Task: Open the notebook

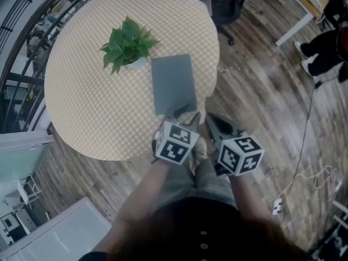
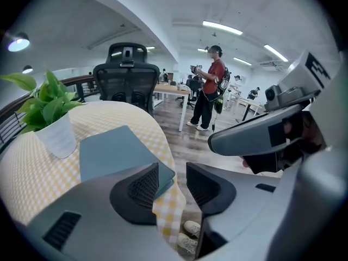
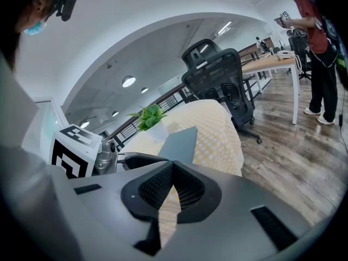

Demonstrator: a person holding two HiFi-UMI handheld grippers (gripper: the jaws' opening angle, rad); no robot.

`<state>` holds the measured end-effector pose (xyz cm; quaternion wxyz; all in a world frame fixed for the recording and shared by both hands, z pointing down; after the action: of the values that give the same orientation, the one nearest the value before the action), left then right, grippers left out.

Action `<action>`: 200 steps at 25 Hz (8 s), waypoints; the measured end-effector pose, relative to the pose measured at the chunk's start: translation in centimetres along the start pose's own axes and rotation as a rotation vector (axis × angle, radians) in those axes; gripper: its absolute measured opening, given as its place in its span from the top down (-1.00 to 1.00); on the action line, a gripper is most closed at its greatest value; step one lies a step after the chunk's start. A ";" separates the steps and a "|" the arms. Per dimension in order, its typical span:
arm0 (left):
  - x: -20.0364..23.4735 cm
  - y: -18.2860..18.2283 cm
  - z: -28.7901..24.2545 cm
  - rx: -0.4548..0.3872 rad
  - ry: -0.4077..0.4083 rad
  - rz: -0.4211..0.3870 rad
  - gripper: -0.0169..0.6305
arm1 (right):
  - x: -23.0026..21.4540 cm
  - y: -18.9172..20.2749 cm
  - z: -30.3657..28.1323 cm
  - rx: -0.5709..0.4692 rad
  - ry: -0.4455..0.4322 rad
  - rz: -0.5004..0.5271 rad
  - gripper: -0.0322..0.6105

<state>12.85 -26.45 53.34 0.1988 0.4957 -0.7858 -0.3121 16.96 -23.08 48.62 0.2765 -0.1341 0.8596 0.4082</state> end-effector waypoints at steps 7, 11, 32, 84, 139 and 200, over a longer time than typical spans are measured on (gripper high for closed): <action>0.6 0.5 -1.8 0.052 -0.043 -0.079 0.38 | -0.7 0.4 -0.7 0.011 -0.009 -0.022 0.87; 0.7 0.8 -2.5 0.064 -0.052 -0.082 0.38 | -1.1 0.6 -1.0 0.017 -0.005 -0.028 0.87; 1.0 1.2 -3.9 0.146 -0.129 -0.280 0.57 | -2.6 1.4 -1.5 0.035 -0.021 -0.084 0.87; 0.1 -1.2 11.7 -0.268 -0.074 0.365 0.86 | 6.8 -0.9 0.3 0.000 -0.180 0.112 0.87; 5.8 14.7 17.6 -0.217 -0.376 0.772 0.55 | 16.0 9.4 -8.0 0.363 -0.312 0.305 0.87; 3.1 -3.2 18.1 -0.534 -0.059 0.425 0.92 | 14.2 -3.7 0.2 0.039 -0.323 0.282 0.87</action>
<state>2.34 -24.90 37.98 0.3595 0.2422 -0.7675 -0.4723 7.21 -25.35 37.92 0.3531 0.0601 0.8221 0.4425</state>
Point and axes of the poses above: the fingertips, and each gripper's own axes: z backward along the fingers, x to its left, y out of its underside, the point moved 1 cm from there along z, backward along the fingers, and after that the axes turned 7 degrees about -z, right-handed, at the moved point
